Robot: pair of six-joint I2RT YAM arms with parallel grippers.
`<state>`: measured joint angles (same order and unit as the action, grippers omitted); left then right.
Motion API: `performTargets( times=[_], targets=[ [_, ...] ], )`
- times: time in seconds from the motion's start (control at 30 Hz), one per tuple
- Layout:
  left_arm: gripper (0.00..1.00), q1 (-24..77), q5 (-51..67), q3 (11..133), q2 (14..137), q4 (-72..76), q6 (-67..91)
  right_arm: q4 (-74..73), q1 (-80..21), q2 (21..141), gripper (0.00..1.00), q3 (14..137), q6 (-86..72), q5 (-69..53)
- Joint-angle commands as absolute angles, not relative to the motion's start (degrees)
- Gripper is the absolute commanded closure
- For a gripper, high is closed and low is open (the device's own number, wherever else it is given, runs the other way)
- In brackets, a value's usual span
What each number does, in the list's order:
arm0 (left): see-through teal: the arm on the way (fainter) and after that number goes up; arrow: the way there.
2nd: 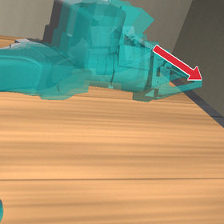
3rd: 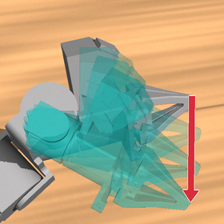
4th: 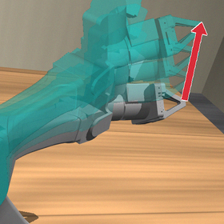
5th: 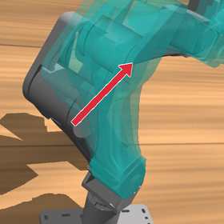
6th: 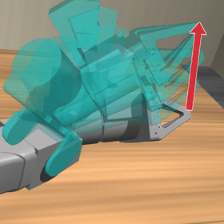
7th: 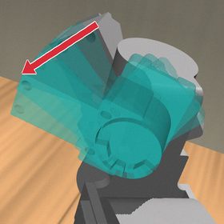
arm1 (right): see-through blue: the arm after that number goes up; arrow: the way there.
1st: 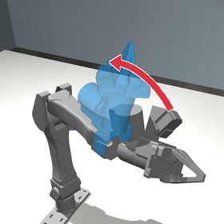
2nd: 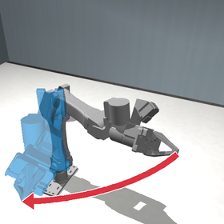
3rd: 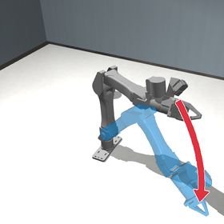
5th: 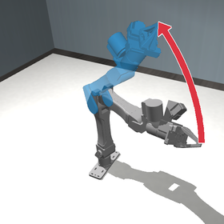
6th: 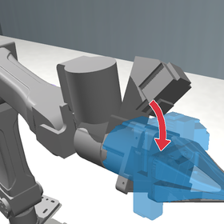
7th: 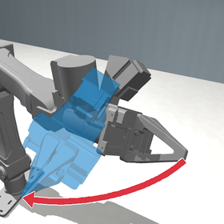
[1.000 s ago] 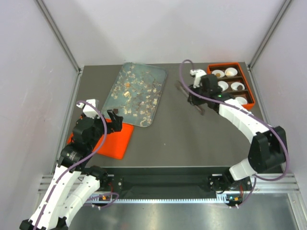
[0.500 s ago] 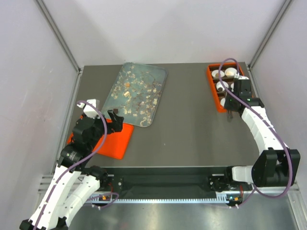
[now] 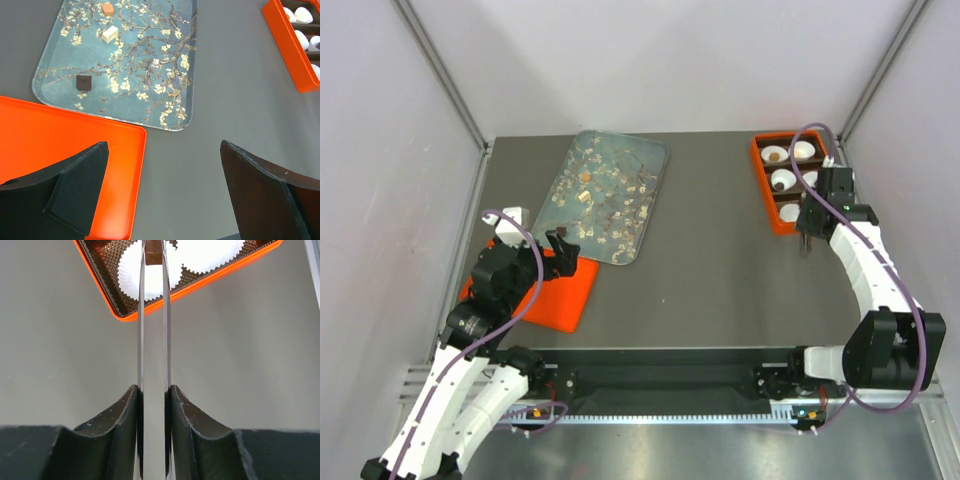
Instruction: Pack the chocolate
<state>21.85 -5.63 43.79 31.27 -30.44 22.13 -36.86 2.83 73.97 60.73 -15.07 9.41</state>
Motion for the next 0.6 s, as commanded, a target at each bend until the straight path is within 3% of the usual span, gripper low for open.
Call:
performTargets(
  times=[0.0,0.57],
  targets=[
    [0.02,22.0,-5.4,43.4,31.2,-28.0,21.3,-35.6,3.8,74.7,0.72,61.1,-15.6,9.1],
    [0.02,22.0,-5.9,43.5,31.4,-28.1,21.3,-32.6,3.8,78.1,0.69,59.5,-17.1,7.5]
  ],
)
